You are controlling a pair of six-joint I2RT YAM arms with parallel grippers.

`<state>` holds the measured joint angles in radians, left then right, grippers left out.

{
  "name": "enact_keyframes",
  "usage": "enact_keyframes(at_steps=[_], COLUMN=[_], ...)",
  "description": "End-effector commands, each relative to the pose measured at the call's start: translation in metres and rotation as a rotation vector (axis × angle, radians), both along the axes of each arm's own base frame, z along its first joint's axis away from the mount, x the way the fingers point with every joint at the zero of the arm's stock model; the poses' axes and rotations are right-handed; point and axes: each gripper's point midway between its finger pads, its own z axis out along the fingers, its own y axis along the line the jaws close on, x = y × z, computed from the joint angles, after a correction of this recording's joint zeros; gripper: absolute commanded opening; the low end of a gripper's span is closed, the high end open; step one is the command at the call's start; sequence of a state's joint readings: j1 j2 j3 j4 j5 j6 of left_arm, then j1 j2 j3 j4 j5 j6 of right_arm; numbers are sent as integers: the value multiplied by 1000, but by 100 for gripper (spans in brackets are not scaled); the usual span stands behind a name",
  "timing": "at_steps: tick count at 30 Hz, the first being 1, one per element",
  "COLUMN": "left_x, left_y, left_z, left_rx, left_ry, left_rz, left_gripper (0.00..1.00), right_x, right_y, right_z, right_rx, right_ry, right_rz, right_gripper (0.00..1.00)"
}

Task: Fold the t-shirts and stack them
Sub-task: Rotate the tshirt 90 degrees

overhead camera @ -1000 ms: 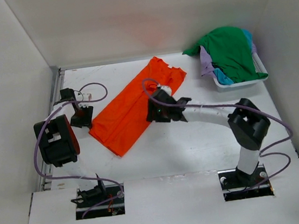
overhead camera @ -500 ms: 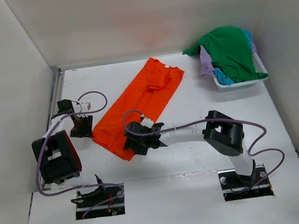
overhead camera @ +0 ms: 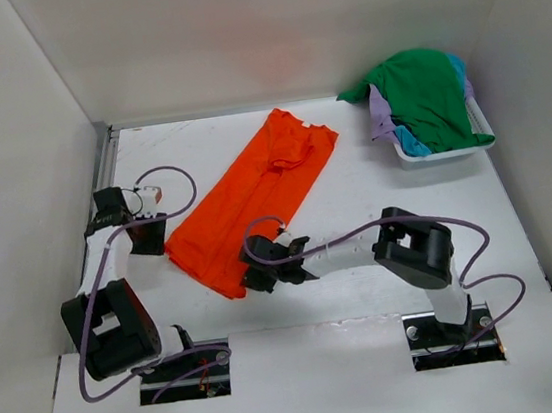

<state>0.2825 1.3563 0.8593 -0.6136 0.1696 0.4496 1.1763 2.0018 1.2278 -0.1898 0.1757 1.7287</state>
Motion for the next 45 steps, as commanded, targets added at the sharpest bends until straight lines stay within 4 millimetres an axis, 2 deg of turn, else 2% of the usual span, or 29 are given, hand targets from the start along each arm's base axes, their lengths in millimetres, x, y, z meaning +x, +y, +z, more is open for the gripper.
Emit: enact_keyframes(at_steps=[1,4,6,9,10,13,14,16,18,19,20,21,23,25,27,29,31,33,35,36,38,40,42,43,45], left_x=[3,3,-3,-19,-33,-43,-43,-38,-28,-26,-20,-20,-22,-41,-59,-86,-99,-108,-114,-115,-117,-118,-119,-121,-121], left_y=[-4,-13,-24,-41,-53,-63,-63,-68,-76,-78,-89,-92,-111,-139,-154,-166,-168,-166,-164,-162,-162,-166,-169,-174,-182], left_z=[38,56,58,45,33,30,32,42,54,56,67,69,76,70,57,36,25,15,2,-4,-13,-20,-25,-38,-42], left_rx=[-16,-127,-205,-224,-216,-167,-153,-106,-36,-25,45,61,151,280,360,448,476,496,531,552,562,557,555,538,534], left_ry=[-106,-117,-94,-22,34,39,24,-26,-73,-82,-131,-142,-202,-261,-284,-287,-276,-263,-250,-246,-237,-242,-237,-222,-251], left_rz=[-46,-57,-90,-178,-237,-325,-341,-422,-539,-559,-664,-692,-852,-1109,-1277,-1489,-1584,-1674,-1776,-1823,-1883,-1925,-1946,-1977,-1993], left_gripper=[52,52,52,52,52,51,51,51,51,51,52,53,54,58,59,59,59,58,58,58,58,58,58,57,57], right_x=[-10,-20,-25,-32,-37,-47,-49,-57,-67,-68,-73,-74,-79,-84,-86,-81,-80,-81,-79,-79,-84,-87,-90,-95,-99], right_y=[-53,-77,-83,-87,-89,-101,-105,-127,-155,-159,-171,-175,-182,-193,-206,-228,-236,-237,-230,-219,-199,-188,-186,-191,-201], right_z=[-33,-34,-35,-37,-40,-44,-45,-48,-50,-50,-49,-48,-45,-43,-43,-39,-36,-33,-27,-20,-9,2,7,17,20], right_rx=[-119,-123,-117,-107,-107,-116,-119,-139,-166,-169,-177,-181,-199,-249,-292,-348,-358,-351,-330,-305,-251,-212,-192,-176,-202], right_ry=[57,44,31,32,43,48,48,48,46,45,30,25,2,-15,-24,-66,-78,-92,-114,-144,-180,-195,-195,-192,-179], right_rz=[-92,-69,-35,0,13,21,20,21,26,28,50,66,126,197,218,239,245,270,297,333,389,385,369,336,326], right_gripper=[0,0,0,0,0,0,0,0,0,0,0,0,0,0,0,0,0,1,8,26,46,51,52,52,51])
